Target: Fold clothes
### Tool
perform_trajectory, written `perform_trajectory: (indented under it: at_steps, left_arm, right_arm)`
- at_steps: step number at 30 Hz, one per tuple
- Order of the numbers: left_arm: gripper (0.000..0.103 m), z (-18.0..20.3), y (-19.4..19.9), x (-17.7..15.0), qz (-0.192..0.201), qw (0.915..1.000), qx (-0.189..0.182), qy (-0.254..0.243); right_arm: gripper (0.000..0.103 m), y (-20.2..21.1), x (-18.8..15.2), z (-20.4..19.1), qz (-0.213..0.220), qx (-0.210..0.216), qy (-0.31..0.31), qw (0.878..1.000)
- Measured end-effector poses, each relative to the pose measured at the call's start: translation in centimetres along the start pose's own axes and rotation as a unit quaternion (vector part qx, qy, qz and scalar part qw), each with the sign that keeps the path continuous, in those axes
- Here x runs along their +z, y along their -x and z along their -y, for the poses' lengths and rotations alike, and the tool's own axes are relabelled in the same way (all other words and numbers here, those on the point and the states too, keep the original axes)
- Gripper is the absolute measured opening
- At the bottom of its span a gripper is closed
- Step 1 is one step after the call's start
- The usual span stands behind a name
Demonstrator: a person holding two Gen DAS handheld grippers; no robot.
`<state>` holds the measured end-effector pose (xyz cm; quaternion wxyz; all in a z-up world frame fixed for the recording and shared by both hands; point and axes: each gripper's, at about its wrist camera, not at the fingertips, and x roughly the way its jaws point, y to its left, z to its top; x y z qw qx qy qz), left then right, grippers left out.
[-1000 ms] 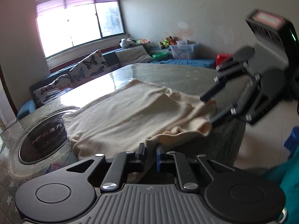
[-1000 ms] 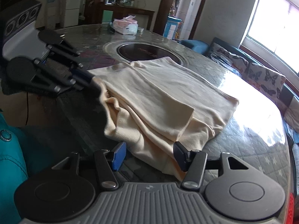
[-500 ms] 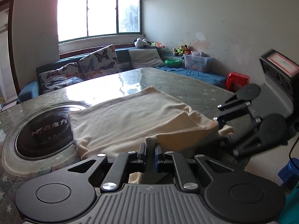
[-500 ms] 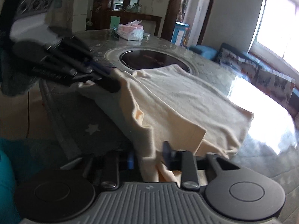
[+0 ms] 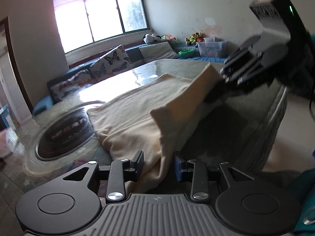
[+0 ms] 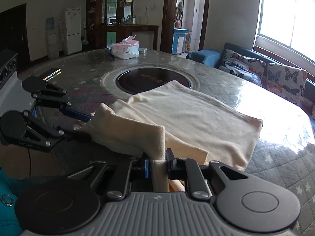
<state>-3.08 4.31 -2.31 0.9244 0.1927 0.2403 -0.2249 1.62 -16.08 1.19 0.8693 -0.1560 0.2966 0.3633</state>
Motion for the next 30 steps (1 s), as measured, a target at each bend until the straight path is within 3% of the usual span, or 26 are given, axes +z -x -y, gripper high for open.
perform_trajectory:
  at_steps: [1, 6, 8, 23, 30]
  left_arm:
    - [0.035, 0.1, 0.0, -0.1, 0.001, 0.9999, 0.006, -0.009]
    - [0.010, 0.2, 0.5, 0.0, 0.018, 0.9995, 0.011, -0.024]
    - [0.007, 0.2, 1.1, 0.1, 0.026, 0.9994, 0.009, -0.020]
    - [0.006, 1.4, 9.2, 1.0, 0.060, 0.9976, -0.034, -0.013]
    - [0.006, -0.2, 7.3, 2.6, 0.070, 0.9974, -0.016, 0.003]
  right_arm:
    - [0.014, 0.1, 0.0, 0.0, 0.002, -0.001, 0.000, 1.000]
    - [0.011, 0.6, 0.0, -0.3, 0.011, -0.006, 0.000, 1.000]
    - [0.010, 0.8, 0.0, -0.4, 0.015, -0.009, -0.001, 1.000]
    - [0.010, 9.0, -0.2, -4.2, 0.031, 0.023, 0.036, 0.999]
    - [0.009, 9.3, 1.1, -4.5, 0.031, 0.014, 0.047, 0.998]
